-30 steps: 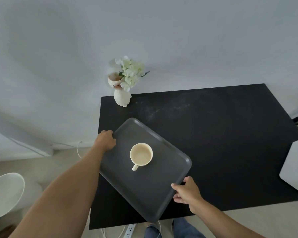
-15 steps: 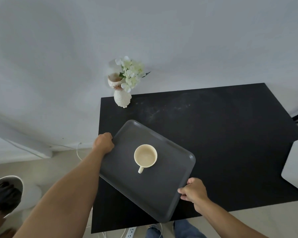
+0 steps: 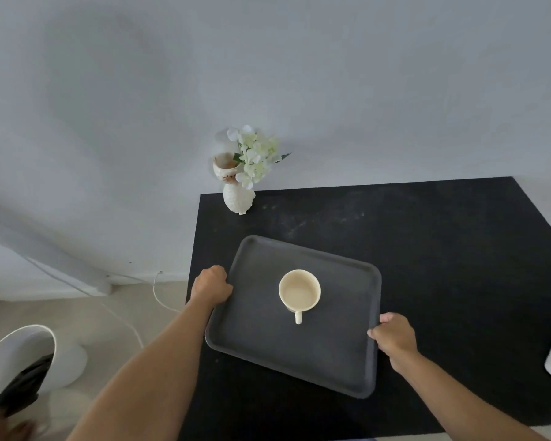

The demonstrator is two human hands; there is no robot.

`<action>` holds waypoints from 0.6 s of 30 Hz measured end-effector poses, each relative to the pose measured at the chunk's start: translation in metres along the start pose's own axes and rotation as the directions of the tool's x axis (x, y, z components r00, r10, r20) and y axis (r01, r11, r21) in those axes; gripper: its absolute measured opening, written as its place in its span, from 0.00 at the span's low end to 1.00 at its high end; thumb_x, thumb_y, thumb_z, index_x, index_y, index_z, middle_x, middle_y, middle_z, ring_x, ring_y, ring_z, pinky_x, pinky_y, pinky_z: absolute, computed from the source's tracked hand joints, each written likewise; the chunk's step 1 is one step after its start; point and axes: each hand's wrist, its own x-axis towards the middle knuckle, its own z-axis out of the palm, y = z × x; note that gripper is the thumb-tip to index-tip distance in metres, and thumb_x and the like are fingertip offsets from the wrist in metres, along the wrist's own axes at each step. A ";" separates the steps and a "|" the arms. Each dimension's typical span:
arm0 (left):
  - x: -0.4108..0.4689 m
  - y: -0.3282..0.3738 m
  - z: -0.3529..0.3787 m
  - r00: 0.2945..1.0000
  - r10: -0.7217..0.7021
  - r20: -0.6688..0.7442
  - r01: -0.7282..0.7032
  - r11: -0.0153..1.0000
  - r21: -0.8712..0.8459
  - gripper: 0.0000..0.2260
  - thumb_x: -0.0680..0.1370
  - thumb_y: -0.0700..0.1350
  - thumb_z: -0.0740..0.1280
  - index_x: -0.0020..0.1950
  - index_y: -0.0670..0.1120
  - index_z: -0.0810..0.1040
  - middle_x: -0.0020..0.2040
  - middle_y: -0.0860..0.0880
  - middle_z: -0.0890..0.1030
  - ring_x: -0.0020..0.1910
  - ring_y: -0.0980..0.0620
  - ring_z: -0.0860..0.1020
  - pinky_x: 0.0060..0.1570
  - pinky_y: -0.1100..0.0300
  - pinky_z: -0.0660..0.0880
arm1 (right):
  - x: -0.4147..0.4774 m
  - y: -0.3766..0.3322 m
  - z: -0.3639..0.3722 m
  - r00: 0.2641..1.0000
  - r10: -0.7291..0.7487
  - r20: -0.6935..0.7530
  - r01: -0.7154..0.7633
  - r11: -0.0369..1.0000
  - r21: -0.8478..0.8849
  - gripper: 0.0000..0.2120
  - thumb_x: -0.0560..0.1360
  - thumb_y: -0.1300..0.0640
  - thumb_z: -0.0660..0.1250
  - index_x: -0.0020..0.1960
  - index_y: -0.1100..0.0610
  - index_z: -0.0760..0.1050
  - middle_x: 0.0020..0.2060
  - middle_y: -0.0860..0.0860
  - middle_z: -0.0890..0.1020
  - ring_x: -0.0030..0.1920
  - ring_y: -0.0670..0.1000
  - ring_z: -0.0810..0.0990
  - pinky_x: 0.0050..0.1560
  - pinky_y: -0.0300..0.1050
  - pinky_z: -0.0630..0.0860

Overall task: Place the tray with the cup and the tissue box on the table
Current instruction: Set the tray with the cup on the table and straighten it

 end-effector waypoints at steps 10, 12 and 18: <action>0.003 0.038 0.015 0.995 -0.099 -0.029 0.095 0.988 -0.125 0.06 0.73 0.43 0.68 0.47 0.42 0.77 0.45 0.45 0.79 0.43 0.44 0.75 0.42 0.56 0.71 | 0.057 -0.042 -0.042 0.997 -0.074 0.026 0.077 0.990 -0.119 0.15 0.73 0.72 0.68 0.59 0.69 0.75 0.54 0.62 0.80 0.54 0.62 0.80 0.54 0.55 0.77; 0.005 0.048 0.018 0.993 -0.111 -0.041 0.104 0.984 -0.141 0.07 0.74 0.43 0.68 0.47 0.39 0.79 0.44 0.44 0.79 0.42 0.44 0.76 0.41 0.57 0.71 | 0.070 -0.049 -0.049 0.996 -0.080 0.048 0.086 0.987 -0.133 0.14 0.72 0.71 0.69 0.58 0.65 0.76 0.51 0.60 0.80 0.47 0.57 0.79 0.47 0.52 0.77; 0.018 0.074 0.019 0.986 -0.152 -0.063 0.135 0.968 -0.212 0.07 0.74 0.43 0.69 0.48 0.39 0.80 0.43 0.45 0.79 0.40 0.45 0.77 0.39 0.57 0.72 | 0.107 -0.079 -0.068 0.989 -0.126 0.082 0.138 0.976 -0.170 0.10 0.72 0.72 0.68 0.52 0.65 0.78 0.41 0.56 0.79 0.43 0.56 0.79 0.50 0.54 0.78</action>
